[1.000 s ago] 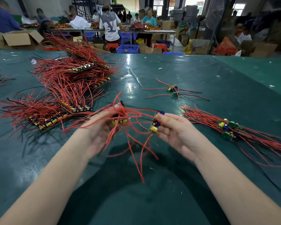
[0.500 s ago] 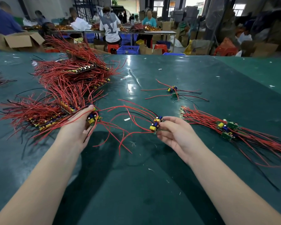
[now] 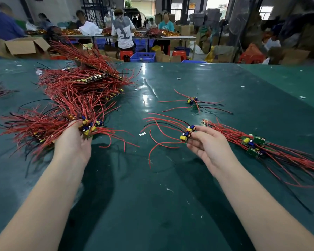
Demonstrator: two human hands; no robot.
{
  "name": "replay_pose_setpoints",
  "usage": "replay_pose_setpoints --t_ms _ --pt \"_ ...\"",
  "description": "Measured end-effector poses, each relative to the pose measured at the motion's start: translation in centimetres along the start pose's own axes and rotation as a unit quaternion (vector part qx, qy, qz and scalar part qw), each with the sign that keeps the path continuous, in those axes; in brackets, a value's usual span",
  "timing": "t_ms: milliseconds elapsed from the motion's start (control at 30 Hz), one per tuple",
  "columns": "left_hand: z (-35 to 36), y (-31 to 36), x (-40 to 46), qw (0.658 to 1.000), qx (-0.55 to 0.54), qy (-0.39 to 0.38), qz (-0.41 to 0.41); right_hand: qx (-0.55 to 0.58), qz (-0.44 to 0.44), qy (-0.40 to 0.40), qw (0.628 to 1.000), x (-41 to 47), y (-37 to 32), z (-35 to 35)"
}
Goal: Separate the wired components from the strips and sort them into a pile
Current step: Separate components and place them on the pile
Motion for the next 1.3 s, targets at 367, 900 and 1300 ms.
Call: replay_pose_setpoints --t_ms 367,900,1300 --pt "0.1 -0.6 -0.7 0.706 0.629 -0.004 0.326 0.097 0.073 -0.035 0.992 -0.2 0.2 0.6" --pt "2.8 -2.3 -5.4 0.906 0.184 -0.359 -0.127 0.116 0.052 -0.133 0.983 -2.2 0.7 2.5" --pt "3.0 -3.3 -5.1 0.946 0.104 -0.292 -0.097 0.035 0.01 -0.147 0.988 -3.3 2.0 3.1"
Point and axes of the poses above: each hand's wrist, its own x-axis towards the middle knuckle, its own z-axis out of the palm, y = z × x, the point moved 2 cm from there along x, towards the middle knuckle, and after that the axes turned 8 degrees about y, right-handed, at the moved point
